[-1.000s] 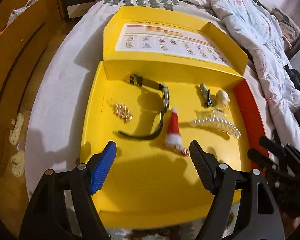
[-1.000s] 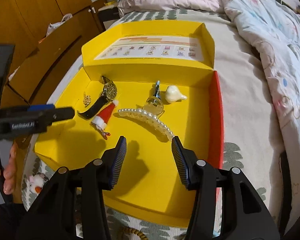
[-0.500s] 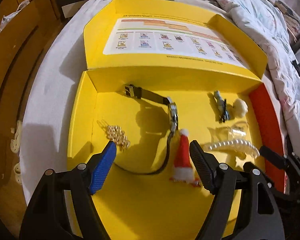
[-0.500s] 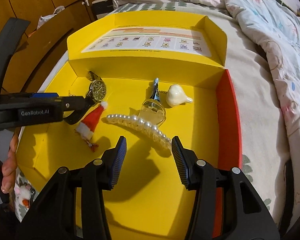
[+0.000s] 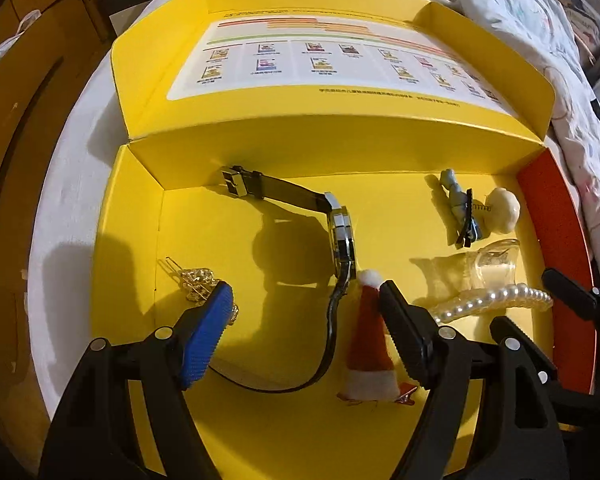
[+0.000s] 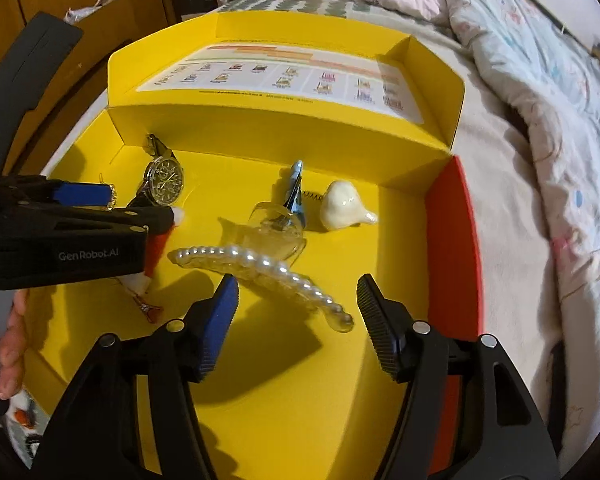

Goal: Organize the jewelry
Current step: 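Move left tool into box toward black-strap watch while right approaches pearl claw clip, then grasp the watch strap with left tool while right grasps the pearl claw clip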

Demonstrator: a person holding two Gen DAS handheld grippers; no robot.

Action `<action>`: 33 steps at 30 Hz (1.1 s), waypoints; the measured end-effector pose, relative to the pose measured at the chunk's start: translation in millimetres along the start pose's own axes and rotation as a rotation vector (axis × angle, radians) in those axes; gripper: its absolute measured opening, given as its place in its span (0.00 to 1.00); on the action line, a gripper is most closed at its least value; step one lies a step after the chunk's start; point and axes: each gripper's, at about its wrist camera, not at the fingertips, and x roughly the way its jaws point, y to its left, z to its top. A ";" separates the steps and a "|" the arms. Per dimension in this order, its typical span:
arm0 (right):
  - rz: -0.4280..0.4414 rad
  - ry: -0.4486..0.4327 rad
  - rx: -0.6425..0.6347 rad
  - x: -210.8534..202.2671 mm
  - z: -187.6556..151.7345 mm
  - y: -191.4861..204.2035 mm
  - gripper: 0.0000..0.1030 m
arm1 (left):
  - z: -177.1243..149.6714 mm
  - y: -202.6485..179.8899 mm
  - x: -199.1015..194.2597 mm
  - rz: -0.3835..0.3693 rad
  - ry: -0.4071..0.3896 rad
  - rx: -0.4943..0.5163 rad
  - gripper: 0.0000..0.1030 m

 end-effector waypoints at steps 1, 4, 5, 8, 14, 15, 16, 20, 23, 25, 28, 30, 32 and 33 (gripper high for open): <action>-0.004 0.001 -0.004 0.4 0.7 -0.2 0.63 | 0.7 0.6 -0.2 -0.003 0.000 -0.003 0.73; -0.014 0.025 -0.006 6.8 2.2 -2.9 0.65 | 2.3 5.7 -0.4 -0.011 -0.004 -0.030 0.73; -0.008 0.040 -0.009 10.7 2.2 -2.8 0.65 | 2.6 7.3 0.0 -0.010 -0.006 -0.036 0.73; -0.011 0.068 -0.001 17.2 1.7 -3.7 0.65 | 4.2 11.1 1.4 -0.016 -0.010 -0.047 0.73; 0.030 0.100 0.057 23.5 1.7 -11.5 0.59 | 5.5 19.1 4.1 -0.061 0.001 -0.098 0.59; 0.038 0.105 0.066 24.3 1.4 -12.5 0.49 | 5.7 19.2 5.2 -0.065 0.001 -0.097 0.54; 0.062 0.116 0.090 26.4 0.3 -16.2 0.44 | 5.5 18.7 6.5 -0.068 0.004 -0.093 0.52; 0.074 0.111 0.115 25.3 -0.4 -19.6 0.36 | 5.0 17.2 7.7 -0.069 -0.009 -0.099 0.41; 0.071 0.112 0.115 24.0 -1.0 -19.8 0.31 | 5.6 17.6 7.5 -0.085 -0.008 -0.102 0.24; 0.081 0.113 0.120 23.3 -1.2 -20.8 0.28 | 6.1 17.3 8.4 -0.089 0.000 -0.096 0.15; 0.109 0.116 0.131 21.8 -0.4 -22.0 0.20 | 4.9 17.7 9.0 -0.095 0.000 -0.102 0.13; 0.137 0.114 0.141 20.0 -0.1 -22.4 0.17 | 3.6 18.5 8.0 -0.098 0.001 -0.105 0.12; 0.157 0.112 0.147 18.8 -0.1 -21.7 0.16 | 1.9 20.2 6.6 -0.095 -0.001 -0.114 0.11; 0.161 0.106 0.147 17.1 -0.1 -21.4 0.14 | 1.8 20.8 6.0 -0.094 -0.003 -0.115 0.10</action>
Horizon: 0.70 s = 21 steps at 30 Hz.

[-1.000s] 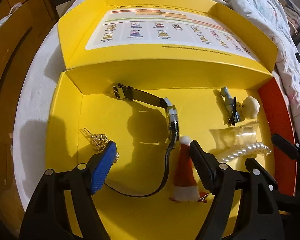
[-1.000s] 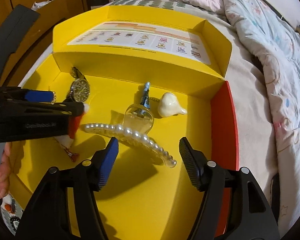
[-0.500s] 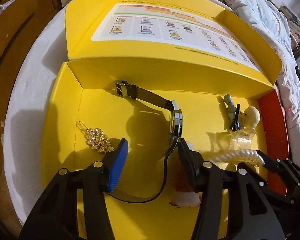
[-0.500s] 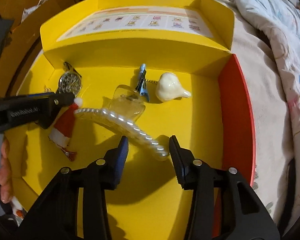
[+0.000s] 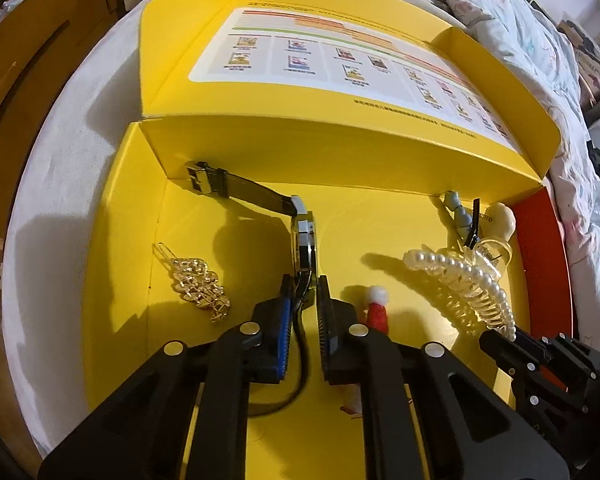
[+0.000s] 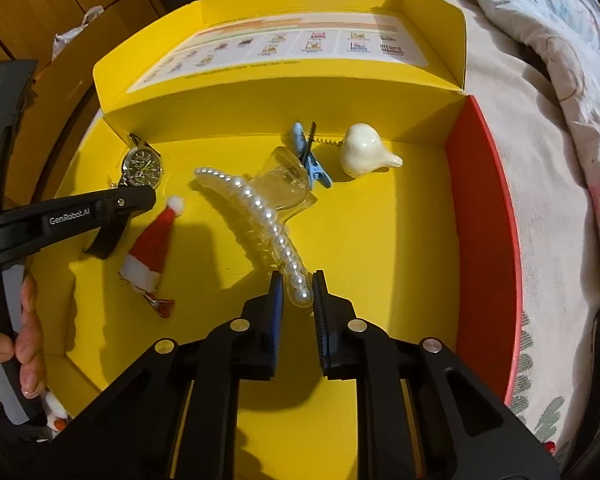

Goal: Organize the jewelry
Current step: 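Grasp the watch strap with left tool while right grasps the pearl claw clip, then lift the watch and pearl claw clip up out of the box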

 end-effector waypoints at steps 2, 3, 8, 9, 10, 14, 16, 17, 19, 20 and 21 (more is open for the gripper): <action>0.021 -0.009 0.003 -5.5 0.6 0.7 0.14 | 0.9 0.6 -1.7 0.006 -0.006 -0.001 0.10; 0.025 -0.016 0.007 -7.9 1.7 0.0 0.14 | 1.6 0.4 -2.7 0.007 -0.010 -0.002 0.10; 0.081 -0.035 0.034 -22.8 3.3 -7.6 0.14 | 5.2 0.3 -13.3 0.005 -0.035 -0.006 0.10; 0.094 -0.045 0.045 -26.2 3.4 -10.0 0.14 | 5.9 0.2 -14.9 0.004 -0.038 -0.006 0.10; 0.120 -0.045 0.056 -29.0 5.4 -12.7 0.14 | 6.3 0.3 -16.9 0.001 -0.042 -0.008 0.10; 0.156 -0.064 0.066 -42.7 5.5 -15.4 0.14 | 9.7 -0.5 -22.5 -0.007 -0.056 -0.012 0.10; 0.186 -0.081 0.079 -51.2 5.0 -16.4 0.13 | 10.9 -0.1 -26.7 -0.014 -0.066 -0.015 0.10; 0.187 -0.078 0.075 -52.6 5.2 -16.9 0.12 | 10.9 0.1 -29.1 -0.014 -0.069 -0.017 0.10; 0.204 -0.096 0.087 -59.8 4.1 -18.6 0.12 | 10.3 0.7 -34.1 -0.017 -0.077 -0.017 0.10; 0.202 -0.096 0.085 -61.3 4.7 -18.4 0.11 | 10.4 0.5 -35.2 -0.020 -0.081 -0.017 0.10; 0.205 -0.088 0.078 -62.9 4.2 -17.0 0.11 | 10.7 0.0 -37.1 -0.022 -0.084 -0.016 0.10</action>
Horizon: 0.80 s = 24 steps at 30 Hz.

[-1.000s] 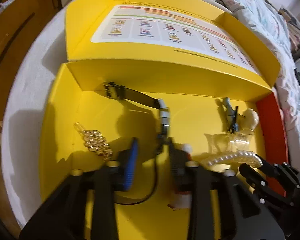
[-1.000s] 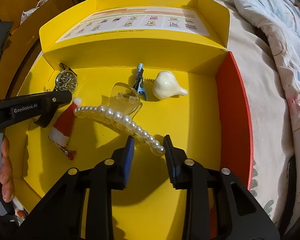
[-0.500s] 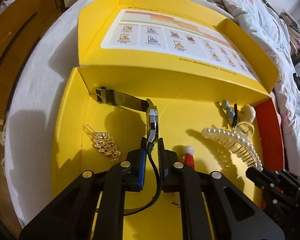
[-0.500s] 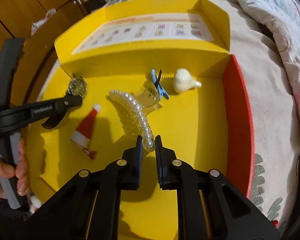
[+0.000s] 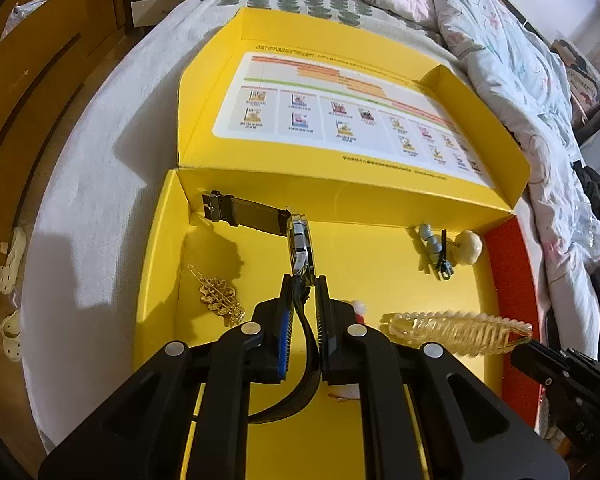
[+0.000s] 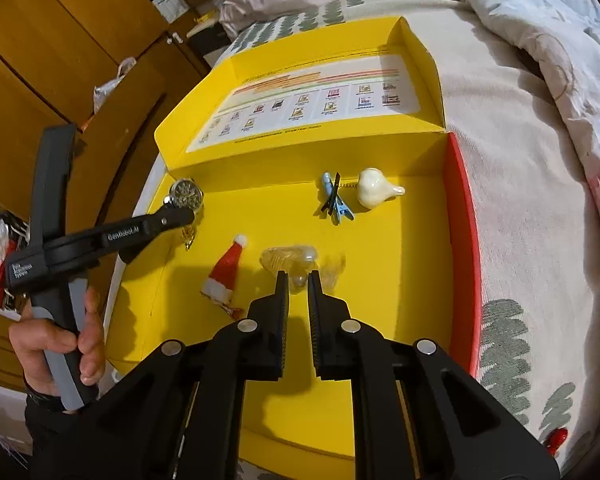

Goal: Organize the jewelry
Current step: 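Lift the watch and pearl claw clip up out of the box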

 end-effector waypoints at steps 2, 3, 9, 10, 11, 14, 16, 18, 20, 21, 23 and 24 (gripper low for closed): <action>0.015 -0.028 0.015 -5.5 1.2 -1.0 0.10 | 0.9 -0.2 -1.0 -0.006 -0.001 -0.003 0.10; 0.014 -0.012 0.006 -5.0 0.0 1.0 0.10 | 1.7 -1.0 -1.8 -0.007 -0.003 -0.002 0.10; 0.038 0.005 0.021 -1.6 -0.5 -1.6 0.09 | -1.0 -1.8 -3.2 -0.012 -0.002 0.006 0.10; 0.024 0.008 0.019 1.5 -0.3 -1.9 0.10 | -1.4 -1.8 -2.6 -0.014 0.001 0.006 0.10; 0.024 0.015 0.018 5.1 -0.2 -1.8 0.10 | -1.6 -2.0 -2.1 -0.014 0.004 0.007 0.10; 0.029 -0.014 0.035 7.3 1.6 -2.4 0.16 | -0.9 -2.0 -0.4 -0.014 0.007 0.006 0.10; 0.038 -0.003 0.041 13.1 3.3 -2.2 0.18 | -0.8 -1.9 -0.1 -0.013 0.009 0.007 0.10; 0.035 0.005 0.052 18.5 4.2 -2.6 0.19 | -1.0 -2.3 0.3 -0.013 0.011 0.007 0.10; 0.013 0.000 0.050 23.9 5.1 -0.2 0.21 | -1.4 -2.7 0.5 -0.011 0.010 0.008 0.10; 0.007 -0.012 0.049 24.9 5.5 0.8 0.21 | -1.7 -2.6 0.4 -0.012 0.009 0.009 0.11; 0.005 -0.018 0.046 28.1 6.3 3.2 0.21 | -2.3 -3.5 0.4 -0.014 0.010 0.010 0.11; 0.004 -0.022 0.045 29.3 6.5 3.9 0.21 | -2.9 -4.0 0.4 -0.013 0.011 0.012 0.11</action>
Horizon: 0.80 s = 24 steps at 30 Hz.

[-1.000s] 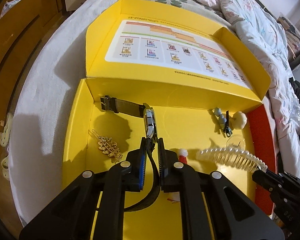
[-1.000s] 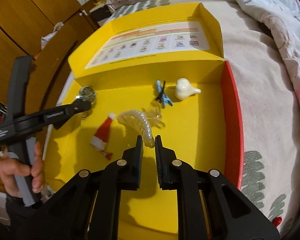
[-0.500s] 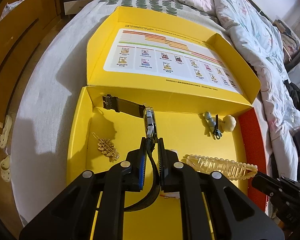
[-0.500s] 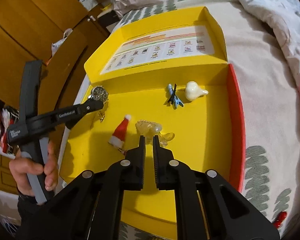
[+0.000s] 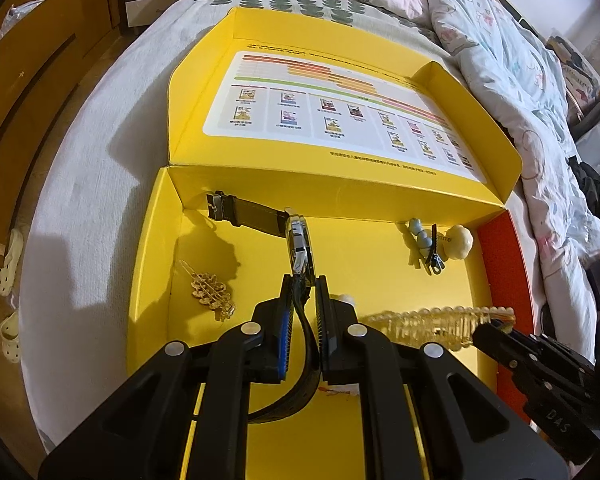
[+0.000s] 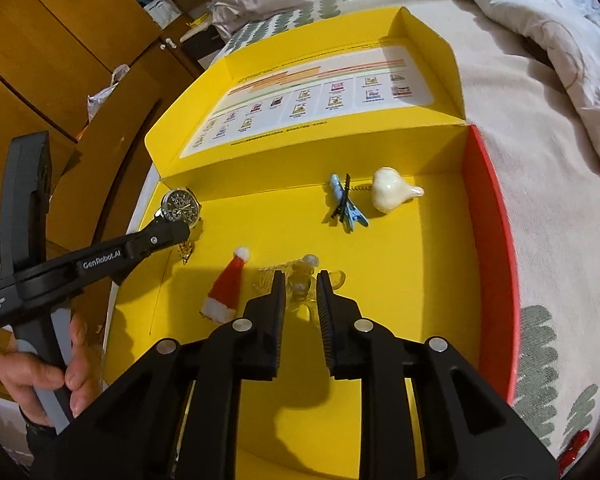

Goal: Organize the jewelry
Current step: 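Lift the watch and pearl claw clip up out of the box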

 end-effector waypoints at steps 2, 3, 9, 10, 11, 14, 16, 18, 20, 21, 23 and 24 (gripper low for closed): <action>-0.011 0.014 -0.010 6.3 -0.2 3.0 0.21 | -0.8 -0.9 0.2 0.002 0.002 0.005 0.11; -0.017 0.022 -0.012 9.7 -0.6 4.0 0.22 | -1.1 -1.5 0.3 0.003 0.003 0.007 0.11; -0.031 -0.003 0.007 15.8 1.7 5.7 0.30 | -2.6 -1.4 -1.2 0.001 0.006 0.011 0.11; -0.033 0.001 0.010 17.9 2.1 5.7 0.32 | -2.7 -1.8 -1.2 0.002 0.006 0.011 0.11; -0.040 -0.003 0.014 19.2 2.8 5.6 0.38 | -2.8 -1.9 -1.3 0.003 0.006 0.011 0.11; -0.022 -0.022 0.021 20.3 3.9 6.4 0.44 | -3.3 -1.9 -1.7 0.003 0.006 0.012 0.11; 0.001 -0.044 0.013 19.4 4.1 9.2 0.43 | -3.7 -1.8 -2.4 0.002 0.005 0.011 0.11; 0.016 -0.045 0.010 21.6 4.5 11.7 0.41 | -3.7 -1.8 -2.0 0.002 0.006 0.013 0.11; 0.022 -0.041 0.016 23.5 4.2 11.8 0.35 | -4.3 -1.8 -2.2 0.000 0.006 0.012 0.11; 0.024 -0.029 0.017 25.3 4.1 11.8 0.25 | -4.5 -1.9 -2.5 0.001 0.006 0.013 0.11; 0.029 -0.015 0.028 27.0 2.4 10.7 0.16 | -4.7 -2.2 -2.9 0.000 0.006 0.014 0.11; 0.037 -0.009 0.035 27.3 1.9 9.8 0.14 | -4.7 -2.0 -3.4 0.000 0.006 0.014 0.11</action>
